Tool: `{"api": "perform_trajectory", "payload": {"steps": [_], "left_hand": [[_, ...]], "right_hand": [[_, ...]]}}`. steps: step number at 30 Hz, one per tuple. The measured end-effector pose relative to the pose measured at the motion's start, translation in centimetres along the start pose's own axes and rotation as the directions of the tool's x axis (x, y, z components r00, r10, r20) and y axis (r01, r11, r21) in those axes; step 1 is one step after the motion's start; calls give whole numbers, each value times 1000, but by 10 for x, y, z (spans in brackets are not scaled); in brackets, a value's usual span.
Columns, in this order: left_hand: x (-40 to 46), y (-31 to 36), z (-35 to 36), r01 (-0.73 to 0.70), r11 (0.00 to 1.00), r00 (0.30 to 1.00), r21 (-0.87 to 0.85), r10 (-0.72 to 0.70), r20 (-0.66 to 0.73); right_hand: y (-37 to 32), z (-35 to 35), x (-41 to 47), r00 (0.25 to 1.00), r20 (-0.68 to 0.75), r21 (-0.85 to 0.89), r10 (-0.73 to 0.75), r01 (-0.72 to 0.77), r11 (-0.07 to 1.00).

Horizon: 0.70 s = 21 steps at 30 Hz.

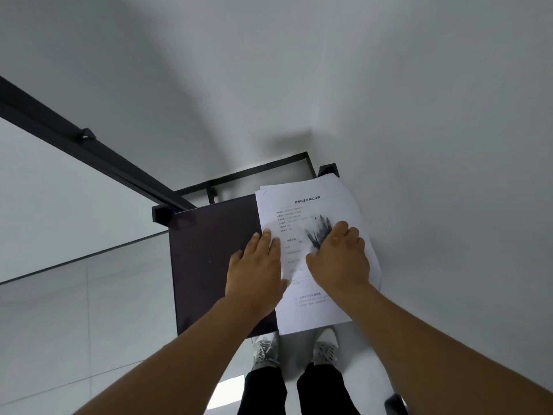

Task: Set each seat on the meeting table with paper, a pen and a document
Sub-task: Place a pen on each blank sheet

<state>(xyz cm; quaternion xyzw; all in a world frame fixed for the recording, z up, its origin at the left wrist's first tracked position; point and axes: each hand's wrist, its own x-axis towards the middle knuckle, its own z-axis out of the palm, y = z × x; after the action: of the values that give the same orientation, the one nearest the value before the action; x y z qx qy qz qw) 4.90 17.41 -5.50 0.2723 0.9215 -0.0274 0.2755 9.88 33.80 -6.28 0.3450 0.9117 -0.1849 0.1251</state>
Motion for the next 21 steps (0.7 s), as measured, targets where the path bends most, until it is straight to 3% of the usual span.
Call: {"api": "perform_trajectory", "payload": {"steps": [8, 21], "left_hand": [[3, -2, 4, -1, 999, 1000, -36, 1, 5], [4, -4, 7, -12, 999, 1000, -35, 13, 23]], "right_hand": [[5, 8, 5, 995, -101, -39, -22, 18, 999], [12, 8, 13, 998, -62, -24, -19, 18, 1000]]}}
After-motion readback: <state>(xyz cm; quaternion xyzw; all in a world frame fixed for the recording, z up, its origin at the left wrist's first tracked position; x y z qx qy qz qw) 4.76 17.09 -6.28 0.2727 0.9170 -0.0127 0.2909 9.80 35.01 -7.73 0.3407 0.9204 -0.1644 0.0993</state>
